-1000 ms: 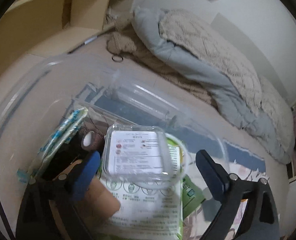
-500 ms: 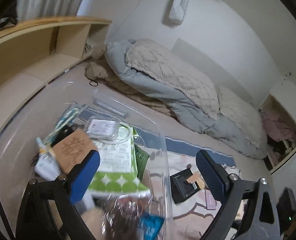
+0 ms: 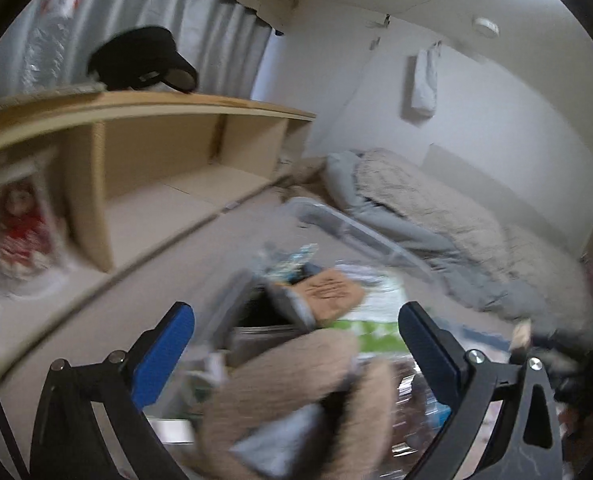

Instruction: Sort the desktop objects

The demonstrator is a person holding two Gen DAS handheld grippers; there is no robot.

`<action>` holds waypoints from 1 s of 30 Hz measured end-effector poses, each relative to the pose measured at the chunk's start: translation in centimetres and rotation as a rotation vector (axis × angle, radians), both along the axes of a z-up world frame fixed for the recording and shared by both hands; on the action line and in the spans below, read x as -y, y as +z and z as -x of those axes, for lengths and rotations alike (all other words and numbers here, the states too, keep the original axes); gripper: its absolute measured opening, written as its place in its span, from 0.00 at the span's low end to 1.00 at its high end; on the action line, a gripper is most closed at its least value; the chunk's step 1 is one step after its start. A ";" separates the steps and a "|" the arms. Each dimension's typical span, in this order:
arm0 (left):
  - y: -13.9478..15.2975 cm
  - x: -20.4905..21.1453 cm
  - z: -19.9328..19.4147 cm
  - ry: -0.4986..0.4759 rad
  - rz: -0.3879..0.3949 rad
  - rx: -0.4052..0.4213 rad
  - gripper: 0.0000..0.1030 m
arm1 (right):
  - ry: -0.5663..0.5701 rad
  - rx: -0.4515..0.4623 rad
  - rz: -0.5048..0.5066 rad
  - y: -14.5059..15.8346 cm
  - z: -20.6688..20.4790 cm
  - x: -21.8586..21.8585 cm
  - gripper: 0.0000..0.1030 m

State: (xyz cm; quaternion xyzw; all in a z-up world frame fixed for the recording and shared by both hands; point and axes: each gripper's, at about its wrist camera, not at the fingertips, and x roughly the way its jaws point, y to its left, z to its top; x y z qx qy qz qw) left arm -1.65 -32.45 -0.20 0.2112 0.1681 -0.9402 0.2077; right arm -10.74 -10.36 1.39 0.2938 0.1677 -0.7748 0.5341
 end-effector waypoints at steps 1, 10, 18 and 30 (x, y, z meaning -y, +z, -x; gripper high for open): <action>-0.3 0.0 -0.2 0.006 0.014 0.006 1.00 | 0.003 0.006 0.000 0.1 -0.1 0.7 0.54; -2.0 -1.0 -2.5 0.014 0.142 0.019 1.00 | -0.001 0.132 -0.023 -0.1 -0.7 8.8 0.54; -2.5 -2.4 -2.2 0.002 0.215 0.036 1.00 | -0.133 0.323 -0.023 -0.5 0.5 12.3 0.55; -2.6 -2.3 -2.3 -0.006 0.187 0.035 1.00 | -0.186 0.314 0.015 -0.5 0.3 10.7 1.00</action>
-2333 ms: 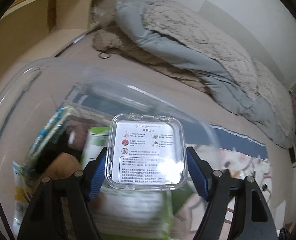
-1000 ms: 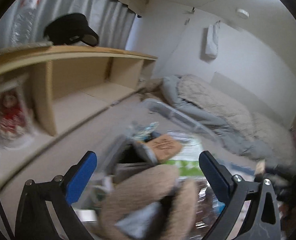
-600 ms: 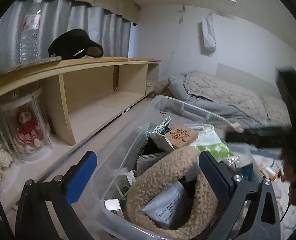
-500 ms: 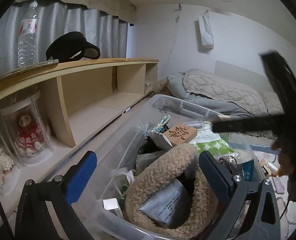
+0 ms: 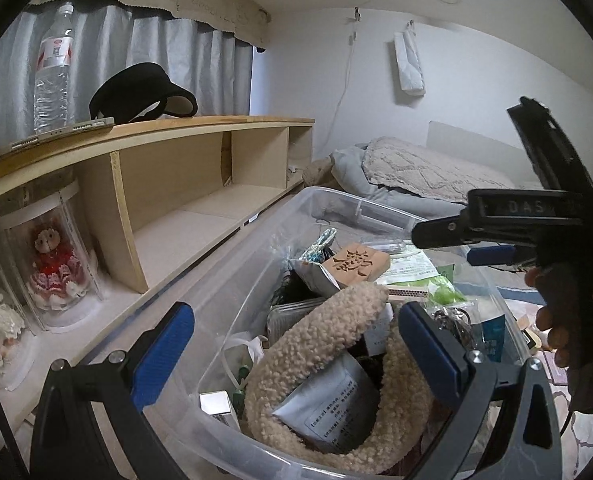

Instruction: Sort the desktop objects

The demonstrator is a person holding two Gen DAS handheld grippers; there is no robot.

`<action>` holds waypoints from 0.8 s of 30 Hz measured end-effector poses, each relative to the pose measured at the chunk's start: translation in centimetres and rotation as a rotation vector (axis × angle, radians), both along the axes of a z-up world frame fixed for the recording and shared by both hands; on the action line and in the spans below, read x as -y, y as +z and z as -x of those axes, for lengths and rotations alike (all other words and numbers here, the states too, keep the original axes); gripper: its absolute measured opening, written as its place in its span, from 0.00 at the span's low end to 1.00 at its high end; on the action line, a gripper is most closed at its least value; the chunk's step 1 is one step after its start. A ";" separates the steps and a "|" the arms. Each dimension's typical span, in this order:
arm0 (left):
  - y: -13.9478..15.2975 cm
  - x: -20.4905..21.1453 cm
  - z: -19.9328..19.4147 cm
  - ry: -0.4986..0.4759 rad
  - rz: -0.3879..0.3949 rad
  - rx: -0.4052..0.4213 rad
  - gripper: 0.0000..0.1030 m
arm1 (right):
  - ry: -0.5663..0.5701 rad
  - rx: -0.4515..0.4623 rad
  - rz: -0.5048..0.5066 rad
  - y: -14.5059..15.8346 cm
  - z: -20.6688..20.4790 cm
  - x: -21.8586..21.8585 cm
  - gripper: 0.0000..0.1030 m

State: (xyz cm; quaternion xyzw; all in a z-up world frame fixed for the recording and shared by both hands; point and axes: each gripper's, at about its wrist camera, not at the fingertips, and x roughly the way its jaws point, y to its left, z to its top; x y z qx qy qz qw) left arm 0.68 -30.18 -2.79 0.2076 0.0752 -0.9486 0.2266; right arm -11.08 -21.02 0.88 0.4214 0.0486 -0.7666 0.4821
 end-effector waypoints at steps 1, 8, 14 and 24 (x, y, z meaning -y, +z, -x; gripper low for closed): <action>0.0 0.0 0.0 -0.001 -0.001 0.003 1.00 | 0.006 -0.010 0.003 0.1 -0.1 -0.1 1.00; 0.1 -0.4 0.1 -0.003 0.003 0.012 1.00 | 0.067 -0.139 0.070 0.6 -1.3 -1.5 1.00; 0.0 -0.8 0.2 -0.008 -0.001 0.022 1.00 | 0.098 -0.247 0.081 0.6 -2.5 -3.3 1.00; 2.0 -3.4 0.4 -0.036 0.010 0.015 1.00 | 0.019 -0.294 0.151 2.7 -2.3 -8.3 1.00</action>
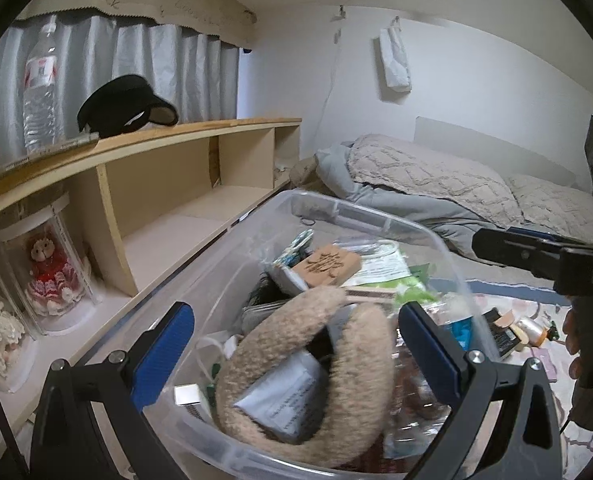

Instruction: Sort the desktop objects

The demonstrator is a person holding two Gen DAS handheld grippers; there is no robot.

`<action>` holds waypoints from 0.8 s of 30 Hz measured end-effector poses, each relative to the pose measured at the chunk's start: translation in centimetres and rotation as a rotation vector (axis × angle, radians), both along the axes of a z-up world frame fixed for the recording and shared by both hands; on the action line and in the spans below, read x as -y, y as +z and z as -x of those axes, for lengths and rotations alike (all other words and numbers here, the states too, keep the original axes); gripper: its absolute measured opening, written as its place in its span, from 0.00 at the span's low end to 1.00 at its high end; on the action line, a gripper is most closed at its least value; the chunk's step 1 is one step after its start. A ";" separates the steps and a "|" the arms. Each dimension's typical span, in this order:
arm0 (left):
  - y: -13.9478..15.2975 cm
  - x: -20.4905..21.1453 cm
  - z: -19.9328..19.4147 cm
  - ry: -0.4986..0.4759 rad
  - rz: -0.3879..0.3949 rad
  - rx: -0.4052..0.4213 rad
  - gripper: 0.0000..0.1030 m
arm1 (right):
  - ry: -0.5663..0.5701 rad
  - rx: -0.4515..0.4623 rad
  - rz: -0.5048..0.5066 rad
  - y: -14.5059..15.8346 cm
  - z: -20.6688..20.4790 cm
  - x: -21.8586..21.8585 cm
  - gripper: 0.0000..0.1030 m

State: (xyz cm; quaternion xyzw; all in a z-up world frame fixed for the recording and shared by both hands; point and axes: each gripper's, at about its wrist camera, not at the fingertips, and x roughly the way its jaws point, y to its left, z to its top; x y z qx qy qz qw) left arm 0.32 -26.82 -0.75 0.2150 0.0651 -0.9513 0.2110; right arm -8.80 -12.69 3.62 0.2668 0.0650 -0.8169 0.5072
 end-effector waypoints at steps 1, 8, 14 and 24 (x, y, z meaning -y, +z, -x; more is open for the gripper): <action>0.3 -0.4 0.0 -0.006 0.002 -0.003 1.00 | -0.005 -0.004 0.000 0.2 -0.1 -0.4 1.00; 3.4 -3.6 -0.6 -0.043 0.027 -0.029 1.00 | -0.039 -0.042 0.017 2.6 -1.1 -4.5 1.00; 5.7 -5.5 -1.4 -0.049 0.007 -0.041 1.00 | -0.083 -0.065 0.033 5.1 -2.2 -8.7 1.00; 9.8 -10.0 -4.1 -0.065 0.029 -0.085 1.00 | -0.155 -0.105 0.076 7.8 -4.6 -15.4 1.00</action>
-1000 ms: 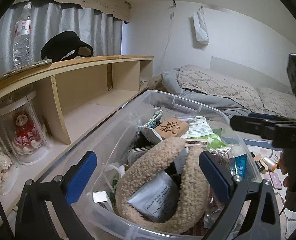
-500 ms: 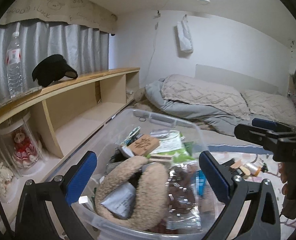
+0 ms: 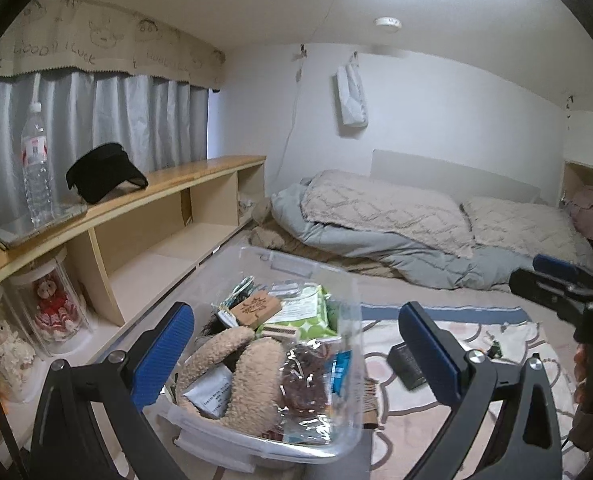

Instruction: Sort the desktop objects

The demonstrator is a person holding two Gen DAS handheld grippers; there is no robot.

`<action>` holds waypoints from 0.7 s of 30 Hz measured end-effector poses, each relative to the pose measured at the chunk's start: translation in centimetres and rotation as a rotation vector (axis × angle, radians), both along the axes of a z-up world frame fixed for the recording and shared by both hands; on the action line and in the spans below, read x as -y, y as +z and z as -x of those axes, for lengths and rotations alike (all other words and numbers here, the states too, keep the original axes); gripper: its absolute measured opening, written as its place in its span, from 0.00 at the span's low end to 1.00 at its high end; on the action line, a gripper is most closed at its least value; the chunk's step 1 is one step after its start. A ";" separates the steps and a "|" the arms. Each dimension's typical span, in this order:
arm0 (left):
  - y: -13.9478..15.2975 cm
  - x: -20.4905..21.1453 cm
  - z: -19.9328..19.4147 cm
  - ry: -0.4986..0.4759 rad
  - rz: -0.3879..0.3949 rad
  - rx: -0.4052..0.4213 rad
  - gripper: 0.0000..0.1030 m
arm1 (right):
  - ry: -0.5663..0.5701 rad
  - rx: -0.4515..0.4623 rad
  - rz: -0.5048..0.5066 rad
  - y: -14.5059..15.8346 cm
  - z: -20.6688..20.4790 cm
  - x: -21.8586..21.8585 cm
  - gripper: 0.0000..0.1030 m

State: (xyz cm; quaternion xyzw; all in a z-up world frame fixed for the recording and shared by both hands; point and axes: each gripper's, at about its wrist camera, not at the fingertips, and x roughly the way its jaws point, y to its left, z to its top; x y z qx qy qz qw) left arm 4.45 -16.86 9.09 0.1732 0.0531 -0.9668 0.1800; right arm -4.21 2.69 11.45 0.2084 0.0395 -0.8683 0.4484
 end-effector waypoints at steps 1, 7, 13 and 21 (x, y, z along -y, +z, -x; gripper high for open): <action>0.3 -0.2 -0.3 0.004 0.002 -0.007 1.00 | -0.003 -0.004 0.004 0.1 -0.2 -0.5 1.00; 2.1 -1.3 -2.8 0.035 0.004 -0.049 1.00 | -0.021 -0.026 0.040 0.5 -2.3 -4.1 1.00; 2.1 -2.8 -4.5 0.047 0.027 -0.046 1.00 | -0.038 -0.054 0.060 0.3 -4.1 -6.9 1.00; 0.9 -5.3 -6.5 0.027 0.034 -0.037 1.00 | -0.043 -0.053 0.047 -0.8 -5.5 -9.5 1.00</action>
